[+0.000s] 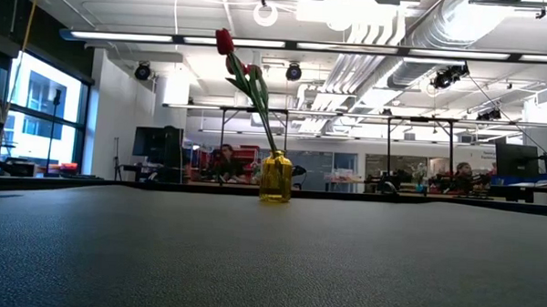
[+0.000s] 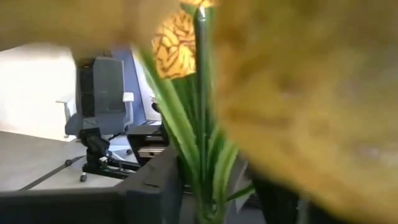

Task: Sort flowers into vase by color
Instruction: Put the yellow flowers into the green vase

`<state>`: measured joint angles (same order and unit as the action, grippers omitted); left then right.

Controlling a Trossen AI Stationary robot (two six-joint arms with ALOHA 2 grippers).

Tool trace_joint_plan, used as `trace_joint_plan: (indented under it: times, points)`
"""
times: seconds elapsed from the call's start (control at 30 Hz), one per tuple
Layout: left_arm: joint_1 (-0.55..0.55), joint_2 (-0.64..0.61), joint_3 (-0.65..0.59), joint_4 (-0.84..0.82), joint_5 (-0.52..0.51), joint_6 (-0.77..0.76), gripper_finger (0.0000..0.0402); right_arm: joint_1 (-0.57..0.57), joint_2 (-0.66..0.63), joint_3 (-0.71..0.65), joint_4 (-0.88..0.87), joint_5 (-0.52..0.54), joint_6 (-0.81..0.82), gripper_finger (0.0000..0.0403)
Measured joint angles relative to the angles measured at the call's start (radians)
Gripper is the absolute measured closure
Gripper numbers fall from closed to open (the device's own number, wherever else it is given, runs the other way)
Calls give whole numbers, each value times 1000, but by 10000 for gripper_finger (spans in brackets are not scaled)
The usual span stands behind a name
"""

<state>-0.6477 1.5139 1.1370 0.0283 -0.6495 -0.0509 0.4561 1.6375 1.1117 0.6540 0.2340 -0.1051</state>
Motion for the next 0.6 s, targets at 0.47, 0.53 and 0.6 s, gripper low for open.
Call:
trace_joint_plan:
  times: [0.47,0.53,0.6]
  points:
    - [13,-32,-1,-24,97,15,250,4,0,0,-40,2,19,384]
    - [13,-48,-1,-14,95,20,235,4,0,0,-45,2,19,388]
    - [13,-61,-1,-7,96,31,228,4,0,0,-47,2,19,397]
